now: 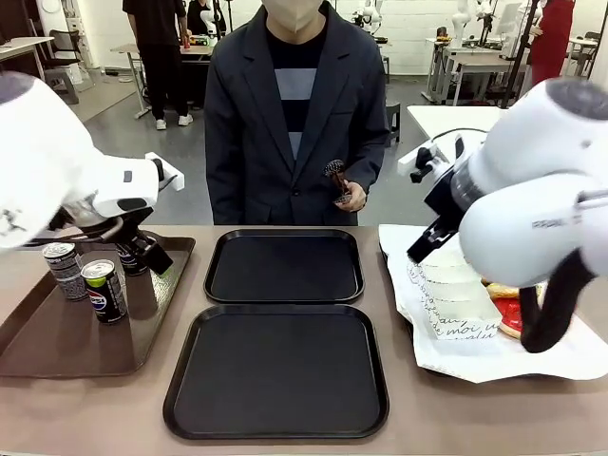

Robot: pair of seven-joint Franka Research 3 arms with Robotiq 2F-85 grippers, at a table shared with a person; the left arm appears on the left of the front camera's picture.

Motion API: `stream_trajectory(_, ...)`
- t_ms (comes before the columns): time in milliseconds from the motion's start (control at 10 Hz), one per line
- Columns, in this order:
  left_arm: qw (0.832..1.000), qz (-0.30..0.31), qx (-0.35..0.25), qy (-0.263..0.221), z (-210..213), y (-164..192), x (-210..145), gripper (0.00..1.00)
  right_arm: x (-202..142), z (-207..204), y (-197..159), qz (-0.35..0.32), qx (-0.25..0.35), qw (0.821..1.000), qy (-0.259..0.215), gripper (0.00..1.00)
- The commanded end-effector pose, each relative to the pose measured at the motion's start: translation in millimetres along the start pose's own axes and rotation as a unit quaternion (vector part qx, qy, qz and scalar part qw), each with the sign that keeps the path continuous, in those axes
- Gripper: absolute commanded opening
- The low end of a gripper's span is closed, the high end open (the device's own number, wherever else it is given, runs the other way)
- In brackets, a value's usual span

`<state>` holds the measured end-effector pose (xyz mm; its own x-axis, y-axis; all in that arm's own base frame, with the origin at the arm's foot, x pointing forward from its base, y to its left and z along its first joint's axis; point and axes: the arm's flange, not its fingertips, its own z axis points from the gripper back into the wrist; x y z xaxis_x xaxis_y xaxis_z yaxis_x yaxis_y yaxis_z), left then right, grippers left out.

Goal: Set up donuts and drinks on trays.
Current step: Pick up one Pepsi coke and place it on the Flat Tray.

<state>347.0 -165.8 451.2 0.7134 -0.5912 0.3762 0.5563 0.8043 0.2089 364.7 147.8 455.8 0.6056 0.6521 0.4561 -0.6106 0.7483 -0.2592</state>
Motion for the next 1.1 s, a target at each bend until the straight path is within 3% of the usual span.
stream_trajectory(0,0.999,-0.012,-0.031,0.013,37.4,-28.3,-94.8,1.00,-139.5,56.1,40.2,0.027,0.032,0.998,0.044,1.00)
stream_trajectory(200,1.000,-0.004,0.010,0.001,40.4,-32.7,-109.8,1.00,-157.4,65.5,40.5,0.034,0.029,0.998,0.034,1.00)
stream_trajectory(300,1.000,-0.009,-0.013,0.018,51.0,-18.2,-14.4,1.00,-19.4,54.2,-1.5,0.013,0.021,0.999,0.042,1.00)
stream_trajectory(500,1.000,-0.009,-0.006,0.014,73.0,-19.5,-22.1,1.00,-19.4,54.2,-1.5,0.013,0.021,0.999,0.042,1.00)
stream_trajectory(600,0.992,0.070,-0.091,-0.045,65.9,7.2,-18.6,1.00,-29.8,80.3,-3.1,0.021,0.026,0.998,0.047,1.00)
stream_trajectory(700,0.961,0.151,-0.205,-0.103,67.2,33.7,-27.3,1.00,-42.5,82.4,-25.2,-0.053,0.136,0.989,-0.012,1.00)
stream_trajectory(800,0.930,0.203,-0.272,-0.141,69.8,56.3,-39.2,1.00,-60.0,82.5,-47.8,-0.125,0.212,0.969,-0.035,1.00)
stream_trajectory(1000,0.871,0.272,-0.373,-0.168,68.7,98.2,-65.4,1.00,-99.8,81.1,-96.7,-0.236,0.296,0.923,-0.074,1.00)
